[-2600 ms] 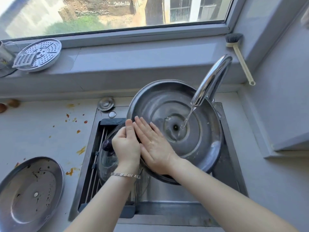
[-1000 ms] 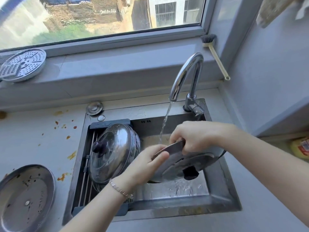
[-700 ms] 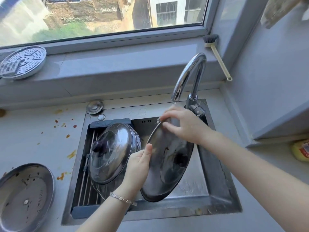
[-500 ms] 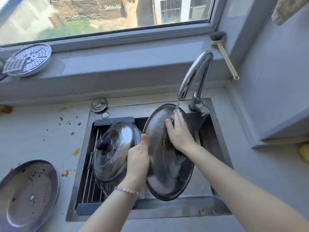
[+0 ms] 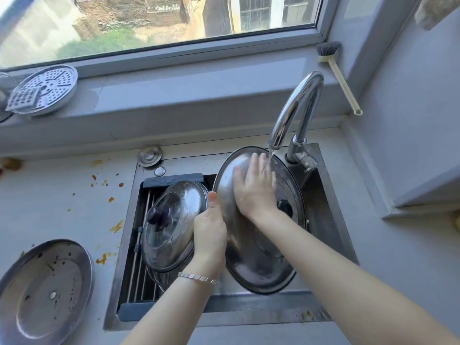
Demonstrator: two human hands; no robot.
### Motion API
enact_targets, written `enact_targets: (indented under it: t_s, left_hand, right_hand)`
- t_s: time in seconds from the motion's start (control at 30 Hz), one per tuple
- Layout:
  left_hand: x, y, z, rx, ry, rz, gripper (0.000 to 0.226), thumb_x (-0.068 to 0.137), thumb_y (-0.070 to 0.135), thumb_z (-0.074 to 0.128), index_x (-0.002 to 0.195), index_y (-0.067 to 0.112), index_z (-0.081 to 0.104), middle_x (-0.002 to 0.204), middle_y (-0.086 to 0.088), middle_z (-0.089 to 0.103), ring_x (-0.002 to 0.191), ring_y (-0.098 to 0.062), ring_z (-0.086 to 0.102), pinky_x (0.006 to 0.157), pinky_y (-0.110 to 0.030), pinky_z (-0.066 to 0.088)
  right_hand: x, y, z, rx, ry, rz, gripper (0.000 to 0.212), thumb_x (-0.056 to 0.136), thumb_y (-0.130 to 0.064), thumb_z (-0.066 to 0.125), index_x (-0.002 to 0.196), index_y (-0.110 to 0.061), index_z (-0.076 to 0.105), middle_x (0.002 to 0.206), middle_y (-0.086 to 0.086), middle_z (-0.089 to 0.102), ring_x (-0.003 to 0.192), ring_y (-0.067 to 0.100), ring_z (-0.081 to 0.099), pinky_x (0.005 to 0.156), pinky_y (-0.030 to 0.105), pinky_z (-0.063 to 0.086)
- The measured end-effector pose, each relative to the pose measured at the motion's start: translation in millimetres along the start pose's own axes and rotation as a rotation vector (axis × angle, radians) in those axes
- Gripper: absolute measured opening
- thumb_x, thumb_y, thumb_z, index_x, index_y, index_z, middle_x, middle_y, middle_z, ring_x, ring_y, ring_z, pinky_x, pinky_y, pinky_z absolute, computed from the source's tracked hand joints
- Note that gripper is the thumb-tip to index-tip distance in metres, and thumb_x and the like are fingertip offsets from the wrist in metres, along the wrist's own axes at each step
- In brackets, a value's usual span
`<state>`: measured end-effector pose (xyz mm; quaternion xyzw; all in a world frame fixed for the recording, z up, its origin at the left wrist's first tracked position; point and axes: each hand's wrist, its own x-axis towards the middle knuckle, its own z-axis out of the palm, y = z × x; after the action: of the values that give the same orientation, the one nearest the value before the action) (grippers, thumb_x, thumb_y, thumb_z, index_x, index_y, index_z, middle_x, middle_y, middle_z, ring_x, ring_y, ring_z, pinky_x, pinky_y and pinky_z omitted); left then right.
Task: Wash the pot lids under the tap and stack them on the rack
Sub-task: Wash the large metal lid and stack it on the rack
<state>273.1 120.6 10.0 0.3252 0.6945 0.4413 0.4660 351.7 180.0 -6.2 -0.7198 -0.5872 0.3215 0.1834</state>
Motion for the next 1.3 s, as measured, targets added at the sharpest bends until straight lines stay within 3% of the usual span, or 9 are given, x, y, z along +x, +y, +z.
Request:
enact_targets:
  t_s: [0.1,0.2,0.3,0.4,0.57,0.8,0.97,1.13,1.3]
  left_hand:
    - [6.6,4.8,-1.1,-0.044,0.040,-0.018,0.059,0.096,0.046,0.033,0.055,0.011,0.057,0.043,0.006,0.060,0.051,-0.013,0.055,0.052,-0.022,0.045]
    - [3.4,3.5,-4.0,0.024,0.023,0.005,0.059,0.095,0.049,0.030,0.062,0.006,0.053,0.053,-0.007,0.054,0.045,-0.012,0.050,0.045,-0.018,0.041]
    - [0.7,-3.4,-7.5,0.050,-0.017,0.007,0.058,0.083,0.065,0.028,0.080,0.013,0.052,0.075,-0.010,0.050,0.069,-0.017,0.047,0.060,-0.029,0.040]
    - [-0.7,-5.5,-9.9,0.060,-0.026,0.012,0.067,0.067,0.075,0.027,0.076,0.013,0.050,0.070,-0.010,0.045,0.065,-0.020,0.040,0.057,-0.030,0.035]
    - [-1.9,1.9,-5.9,0.054,-0.011,0.013,0.059,0.093,0.051,0.030,0.069,0.006,0.058,0.066,-0.014,0.052,0.062,-0.019,0.046,0.048,-0.023,0.036]
    - [-10.3,5.7,-19.6,0.010,0.082,0.096,0.055,0.075,0.063,0.034,0.049,0.015,0.029,0.039,0.007,0.024,0.037,-0.009,0.021,0.040,-0.021,0.019]
    - [7.1,15.7,-26.6,-0.270,0.217,-0.134,0.056,0.088,0.061,0.037,0.063,0.013,0.050,0.061,-0.002,0.051,0.060,-0.021,0.051,0.066,-0.037,0.050]
    - [20.8,18.2,-27.5,-0.318,0.299,-0.208,0.040,0.092,0.057,0.039,0.074,0.024,0.051,0.083,0.007,0.060,0.088,-0.019,0.059,0.097,-0.045,0.047]
    - [13.2,12.6,-26.8,-0.319,0.261,-0.225,0.043,0.090,0.059,0.041,0.077,0.022,0.057,0.079,0.004,0.066,0.081,-0.021,0.064,0.092,-0.046,0.050]
  right_hand:
    - [-41.9,-3.6,12.3,-0.084,-0.033,-0.397,0.074,0.087,-0.057,-0.005,0.149,-0.016,0.002,0.157,0.001,-0.009,0.144,0.013,-0.013,0.113,0.031,-0.015]
    - [-6.6,2.8,2.9,-0.007,-0.051,-0.233,0.058,0.098,-0.043,0.014,0.150,-0.019,0.007,0.158,-0.001,-0.004,0.145,0.014,-0.010,0.116,0.035,-0.009]
    - [15.3,2.7,-6.1,0.005,-0.022,0.001,0.055,0.100,-0.035,0.019,0.149,-0.012,0.009,0.159,0.005,0.000,0.145,0.020,-0.006,0.116,0.038,-0.005]
    - [2.7,-2.5,-5.3,-0.041,-0.050,-0.046,0.058,0.100,-0.036,0.019,0.149,-0.008,0.003,0.158,0.009,-0.008,0.144,0.023,-0.013,0.116,0.038,-0.009]
    - [-17.4,-6.1,1.6,-0.193,-0.116,-0.288,0.065,0.099,-0.036,0.023,0.147,-0.003,-0.004,0.157,0.013,-0.011,0.144,0.022,-0.014,0.118,0.039,-0.007]
    - [53.5,39.7,-20.5,0.172,-0.168,0.347,0.057,0.097,-0.046,0.017,0.144,-0.014,0.027,0.150,0.017,0.023,0.137,0.033,0.025,0.113,0.041,0.017]
    - [21.5,77.0,-9.3,0.234,-0.028,-0.058,0.054,0.097,-0.037,0.023,0.147,-0.016,0.023,0.156,0.001,0.017,0.144,0.011,0.011,0.116,0.027,0.004]
    - [-27.2,73.8,6.1,-0.009,-0.055,-0.325,0.064,0.091,-0.039,0.016,0.149,-0.015,0.005,0.146,-0.018,-0.003,0.138,-0.002,-0.008,0.115,0.024,-0.007]
    - [22.9,81.2,-18.4,0.107,-0.018,-0.011,0.054,0.101,-0.031,0.023,0.149,-0.009,0.010,0.158,0.001,0.003,0.145,0.012,0.000,0.117,0.027,-0.003]
